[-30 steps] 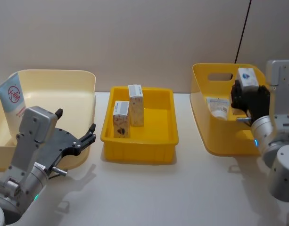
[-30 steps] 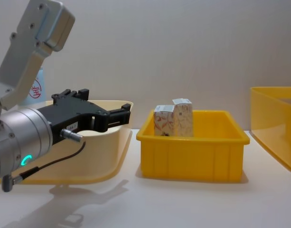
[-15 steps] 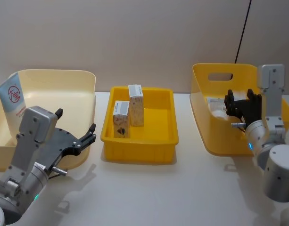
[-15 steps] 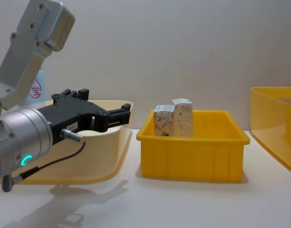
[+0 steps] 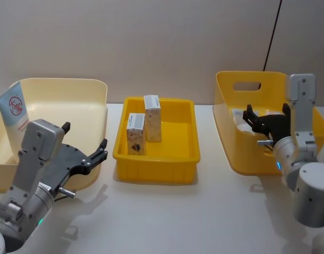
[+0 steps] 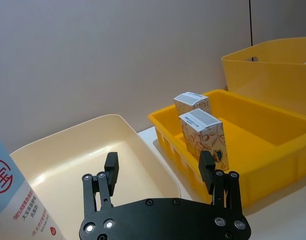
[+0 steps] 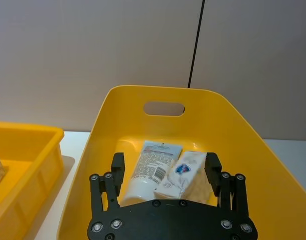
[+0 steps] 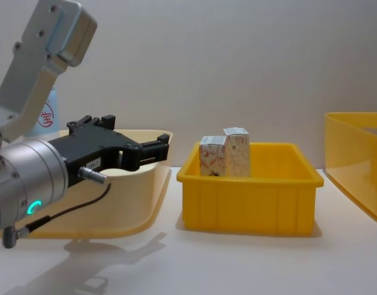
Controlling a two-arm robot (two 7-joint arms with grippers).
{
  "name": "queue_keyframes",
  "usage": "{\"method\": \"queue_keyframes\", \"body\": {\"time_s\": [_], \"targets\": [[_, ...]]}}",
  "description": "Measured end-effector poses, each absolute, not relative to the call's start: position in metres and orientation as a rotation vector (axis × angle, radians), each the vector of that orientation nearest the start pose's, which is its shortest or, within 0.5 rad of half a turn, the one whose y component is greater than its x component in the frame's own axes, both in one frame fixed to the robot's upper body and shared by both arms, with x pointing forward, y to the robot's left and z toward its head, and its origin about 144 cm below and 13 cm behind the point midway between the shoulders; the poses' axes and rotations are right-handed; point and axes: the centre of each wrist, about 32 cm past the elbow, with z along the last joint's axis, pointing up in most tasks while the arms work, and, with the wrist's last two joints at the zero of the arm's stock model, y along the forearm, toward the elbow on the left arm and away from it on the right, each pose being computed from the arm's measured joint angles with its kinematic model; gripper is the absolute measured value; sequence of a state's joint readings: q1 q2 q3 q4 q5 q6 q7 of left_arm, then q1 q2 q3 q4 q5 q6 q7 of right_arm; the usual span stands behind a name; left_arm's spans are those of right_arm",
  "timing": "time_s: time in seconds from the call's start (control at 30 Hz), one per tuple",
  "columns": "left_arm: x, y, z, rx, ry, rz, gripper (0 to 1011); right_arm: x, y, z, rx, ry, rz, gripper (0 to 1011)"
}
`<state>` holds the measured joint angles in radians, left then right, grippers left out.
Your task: Bimanual collaborative sorting of washing and personal care products
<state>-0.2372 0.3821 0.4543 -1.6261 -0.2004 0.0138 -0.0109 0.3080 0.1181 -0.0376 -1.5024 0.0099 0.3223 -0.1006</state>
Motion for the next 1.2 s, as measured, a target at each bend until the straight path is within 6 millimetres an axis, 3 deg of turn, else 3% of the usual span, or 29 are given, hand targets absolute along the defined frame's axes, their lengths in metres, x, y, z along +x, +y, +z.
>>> {"method": "queue_keyframes", "body": {"time_s": [0.57,1.2], "targets": [[0.492,0.198,1.204,0.061,-0.268,1.124,1002,0.538,-0.254,1.231,-0.126,-0.059,-1.659,1001],[0.492,0.198,1.204,0.061,-0.268,1.124,1002,0.522,-0.262,1.227,0.079,-0.239,-1.493,1001]]}}
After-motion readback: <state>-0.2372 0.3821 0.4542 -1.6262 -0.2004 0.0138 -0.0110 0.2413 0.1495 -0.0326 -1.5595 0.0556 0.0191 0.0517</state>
